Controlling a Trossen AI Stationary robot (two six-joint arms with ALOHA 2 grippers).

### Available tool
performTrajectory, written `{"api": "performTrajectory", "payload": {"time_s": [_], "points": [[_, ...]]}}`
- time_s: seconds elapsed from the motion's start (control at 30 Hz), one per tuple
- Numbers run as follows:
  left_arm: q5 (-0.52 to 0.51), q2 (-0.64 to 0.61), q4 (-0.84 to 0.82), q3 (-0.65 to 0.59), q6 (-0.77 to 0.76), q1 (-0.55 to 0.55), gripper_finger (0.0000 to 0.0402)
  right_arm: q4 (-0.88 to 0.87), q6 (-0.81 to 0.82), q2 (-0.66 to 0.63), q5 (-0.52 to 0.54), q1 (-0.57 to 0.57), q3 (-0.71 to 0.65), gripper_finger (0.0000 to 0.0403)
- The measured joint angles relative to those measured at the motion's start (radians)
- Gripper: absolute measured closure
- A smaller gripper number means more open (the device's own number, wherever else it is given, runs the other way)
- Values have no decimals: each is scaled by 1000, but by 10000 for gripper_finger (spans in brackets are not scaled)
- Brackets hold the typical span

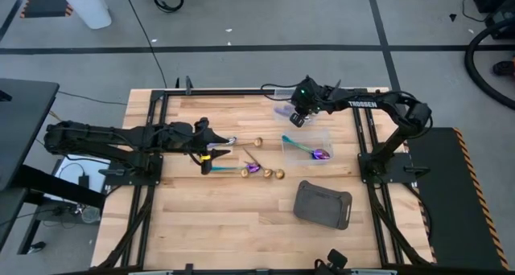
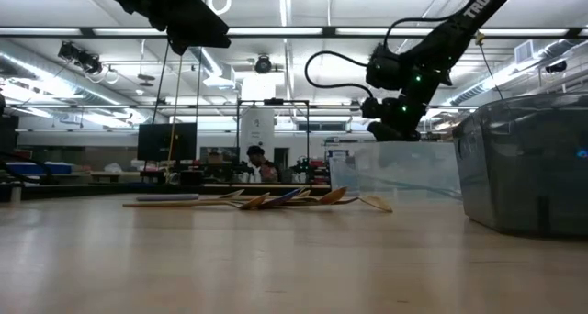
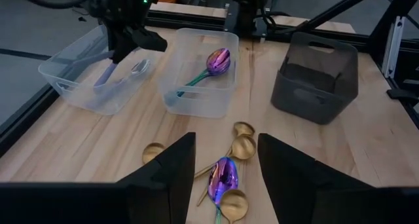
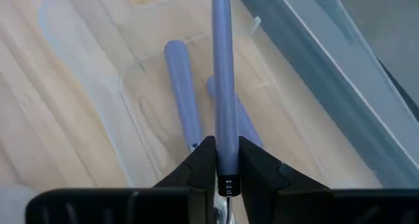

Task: Sort silverware by color (type)
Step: Put the violet spoon into the top transparent bin

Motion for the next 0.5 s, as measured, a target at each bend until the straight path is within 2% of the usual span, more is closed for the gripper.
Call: {"api": "performTrajectory", "payload": {"time_s": [0.27,0.5], "points": [[0,0,1,0,0,0,230,-51,-3,0,-27,2,28,264],[0,0,1,0,0,2,230,-162,-68,0,-21,-2,136,258]]}}
